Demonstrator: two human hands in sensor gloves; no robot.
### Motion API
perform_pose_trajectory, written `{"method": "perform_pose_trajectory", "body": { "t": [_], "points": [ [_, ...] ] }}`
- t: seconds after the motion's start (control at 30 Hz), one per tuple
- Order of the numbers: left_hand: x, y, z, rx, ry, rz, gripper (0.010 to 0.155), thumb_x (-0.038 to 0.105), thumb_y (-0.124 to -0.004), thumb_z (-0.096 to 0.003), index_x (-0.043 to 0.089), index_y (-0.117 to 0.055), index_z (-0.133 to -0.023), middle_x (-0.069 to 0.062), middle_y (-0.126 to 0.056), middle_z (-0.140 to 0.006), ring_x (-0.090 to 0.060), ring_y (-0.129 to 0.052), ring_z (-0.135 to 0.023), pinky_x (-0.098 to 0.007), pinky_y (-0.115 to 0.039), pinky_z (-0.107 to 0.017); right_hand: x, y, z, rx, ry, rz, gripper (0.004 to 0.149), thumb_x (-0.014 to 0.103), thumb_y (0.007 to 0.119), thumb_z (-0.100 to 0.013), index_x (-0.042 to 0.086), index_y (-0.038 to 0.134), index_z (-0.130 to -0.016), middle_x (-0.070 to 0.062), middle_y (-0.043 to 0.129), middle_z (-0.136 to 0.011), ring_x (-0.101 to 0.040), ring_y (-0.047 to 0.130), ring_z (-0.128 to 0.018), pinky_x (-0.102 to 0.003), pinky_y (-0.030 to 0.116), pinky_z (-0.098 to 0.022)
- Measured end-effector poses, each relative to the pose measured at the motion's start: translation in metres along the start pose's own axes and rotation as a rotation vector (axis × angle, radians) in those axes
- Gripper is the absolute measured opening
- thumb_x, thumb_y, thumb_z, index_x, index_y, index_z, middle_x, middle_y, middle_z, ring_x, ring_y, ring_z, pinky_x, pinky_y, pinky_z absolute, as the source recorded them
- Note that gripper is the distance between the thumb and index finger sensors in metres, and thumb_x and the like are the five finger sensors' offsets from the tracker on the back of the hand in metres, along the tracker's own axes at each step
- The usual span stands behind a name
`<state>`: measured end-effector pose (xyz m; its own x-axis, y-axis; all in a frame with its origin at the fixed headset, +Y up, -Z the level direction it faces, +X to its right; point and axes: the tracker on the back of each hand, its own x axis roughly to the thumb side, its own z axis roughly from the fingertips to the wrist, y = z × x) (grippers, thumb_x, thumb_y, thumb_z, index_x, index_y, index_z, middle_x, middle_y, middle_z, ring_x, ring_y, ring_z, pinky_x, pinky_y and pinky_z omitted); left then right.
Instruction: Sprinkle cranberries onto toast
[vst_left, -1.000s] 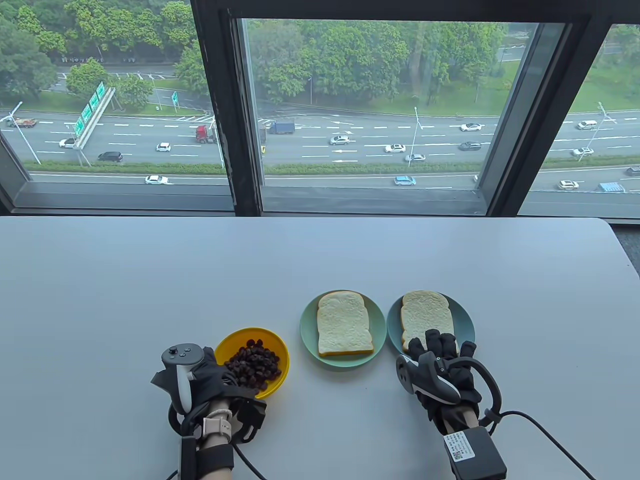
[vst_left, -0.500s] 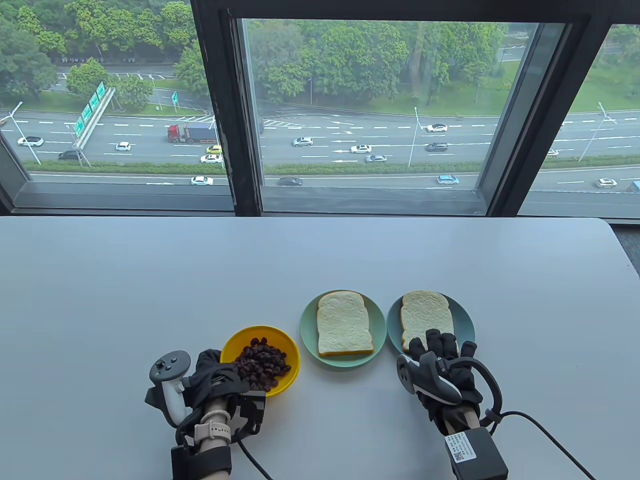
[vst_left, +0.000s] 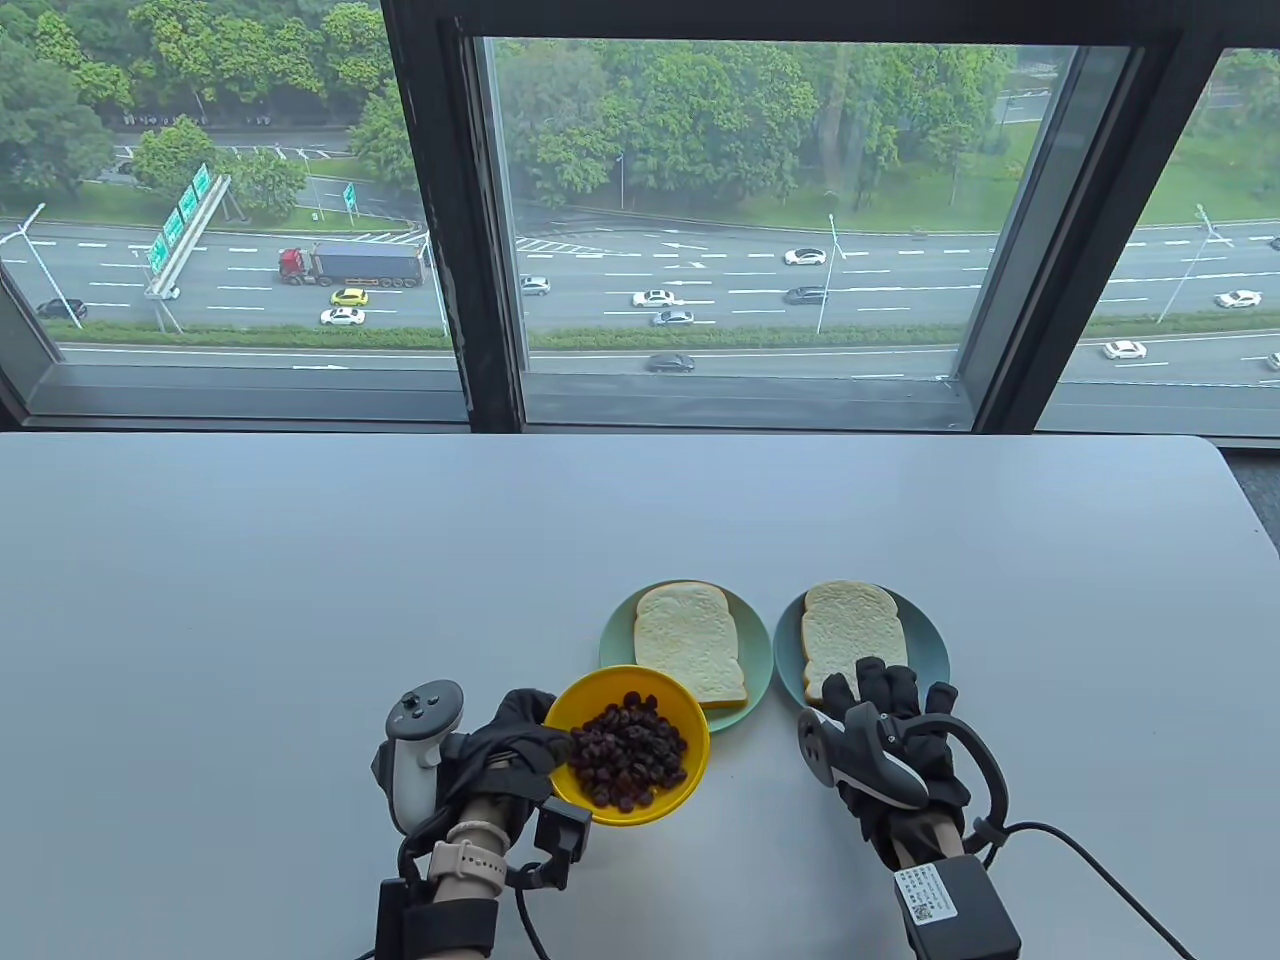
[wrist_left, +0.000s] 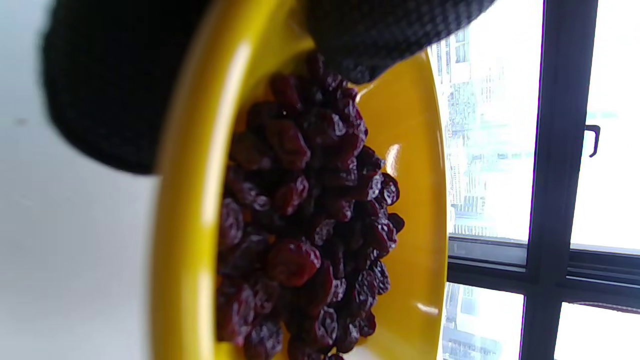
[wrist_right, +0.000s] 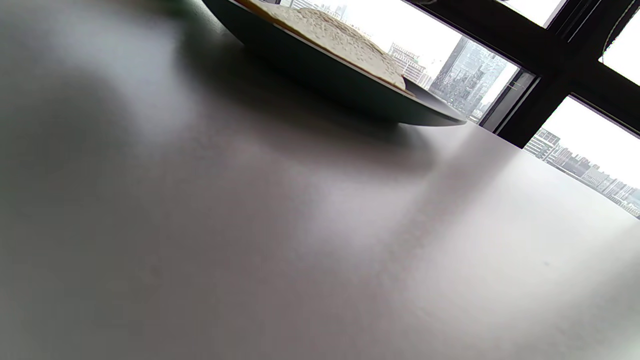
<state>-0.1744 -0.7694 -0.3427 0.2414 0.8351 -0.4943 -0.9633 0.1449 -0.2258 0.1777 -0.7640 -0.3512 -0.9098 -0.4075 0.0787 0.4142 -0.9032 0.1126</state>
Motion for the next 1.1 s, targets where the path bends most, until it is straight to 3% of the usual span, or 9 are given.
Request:
{"method": "perform_pose_trajectory", "body": {
  "t": [0.13, 0.33, 0.57, 0.67, 0.73, 0.9, 0.97, 1.1],
  "points": [
    [0.006, -0.015, -0.003, -0.084, 0.0, -0.078, 0.051, 0.02, -0.079, -0.0435, 0.025, -0.062, -0.092, -0.015, -0.075, -0.075, -0.038, -0.082, -0.049, -0.044, -0.095, -0.021, -0.001, -0.002, -0.001, -0.003, 0.0, -0.018, 0.077, 0.063, 0.047, -0.04, 0.031, 0.01, -0.099, -0.015, 0.014, -0.105, -0.039, 0.031, -0.1, -0.066, 0.043, -0.068],
    [0.006, -0.025, -0.004, -0.125, 0.011, -0.109, 0.052, 0.02, -0.079, -0.0437, 0.024, -0.061, -0.092, -0.015, -0.074, -0.075, -0.038, -0.082, -0.049, -0.044, -0.095, -0.02, -0.004, -0.011, -0.003, -0.006, 0.006, -0.106, 0.077, 0.064, 0.047, -0.04, 0.032, 0.009, -0.1, -0.014, 0.015, -0.105, -0.038, 0.033, -0.101, -0.065, 0.044, -0.068],
    [0.006, -0.026, -0.005, -0.123, 0.017, -0.119, 0.052, 0.02, -0.078, -0.0439, 0.024, -0.061, -0.092, -0.015, -0.074, -0.075, -0.038, -0.081, -0.049, -0.044, -0.095, -0.021, 0.001, -0.043, 0.0, -0.087, -0.059, -0.313, 0.078, 0.066, 0.048, -0.04, 0.031, 0.012, -0.101, -0.014, 0.021, -0.106, -0.035, 0.043, -0.1, -0.056, 0.056, -0.069],
    [0.005, -0.027, -0.005, -0.128, 0.02, -0.104, 0.052, 0.021, -0.078, -0.044, 0.024, -0.06, -0.093, -0.015, -0.073, -0.075, -0.038, -0.081, -0.049, -0.043, -0.095, -0.021, 0.018, -0.068, 0.006, -0.178, -0.15, -0.366, 0.079, 0.066, 0.053, -0.04, 0.031, 0.019, -0.102, -0.011, 0.03, -0.106, -0.031, 0.053, -0.099, -0.048, 0.064, -0.069],
    [0.005, -0.029, -0.005, -0.126, 0.024, -0.101, 0.052, 0.021, -0.078, -0.044, 0.024, -0.06, -0.093, -0.016, -0.073, -0.075, -0.038, -0.081, -0.049, -0.043, -0.095, -0.02, 0.033, -0.083, 0.013, -0.237, -0.236, -0.382, 0.076, 0.064, 0.057, -0.039, 0.03, 0.031, -0.102, -0.007, 0.045, -0.105, -0.025, 0.069, -0.094, -0.04, 0.072, -0.066],
    [0.009, -0.034, -0.003, -0.122, 0.009, -0.111, 0.052, 0.021, -0.078, -0.0439, 0.024, -0.06, -0.093, -0.016, -0.073, -0.075, -0.038, -0.081, -0.049, -0.043, -0.095, -0.02, 0.086, -0.109, 0.032, -0.205, -0.453, -0.396, 0.076, 0.06, 0.066, -0.038, 0.032, 0.035, -0.101, -0.006, 0.047, -0.104, -0.02, 0.075, -0.091, -0.03, 0.083, -0.059],
    [0.01, -0.036, -0.001, -0.121, 0.0, -0.097, 0.052, 0.02, -0.078, -0.0437, 0.024, -0.06, -0.092, -0.016, -0.073, -0.075, -0.038, -0.081, -0.048, -0.043, -0.095, -0.02, 0.101, -0.111, 0.035, -0.163, -0.483, -0.362, 0.078, 0.059, 0.069, -0.036, 0.031, 0.036, -0.101, -0.007, 0.047, -0.105, -0.021, 0.076, -0.091, -0.032, 0.087, -0.056],
    [0.011, -0.036, 0.003, -0.093, -0.011, 0.003, 0.053, 0.019, -0.079, -0.0429, 0.024, -0.06, -0.092, -0.017, -0.072, -0.074, -0.04, -0.08, -0.047, -0.045, -0.095, -0.019, 0.119, -0.105, 0.035, -0.06, -0.504, -0.304, 0.082, 0.058, 0.07, -0.035, 0.03, 0.032, -0.102, -0.008, 0.035, -0.106, -0.028, 0.058, -0.099, -0.044, 0.074, -0.065]
  ]
}}
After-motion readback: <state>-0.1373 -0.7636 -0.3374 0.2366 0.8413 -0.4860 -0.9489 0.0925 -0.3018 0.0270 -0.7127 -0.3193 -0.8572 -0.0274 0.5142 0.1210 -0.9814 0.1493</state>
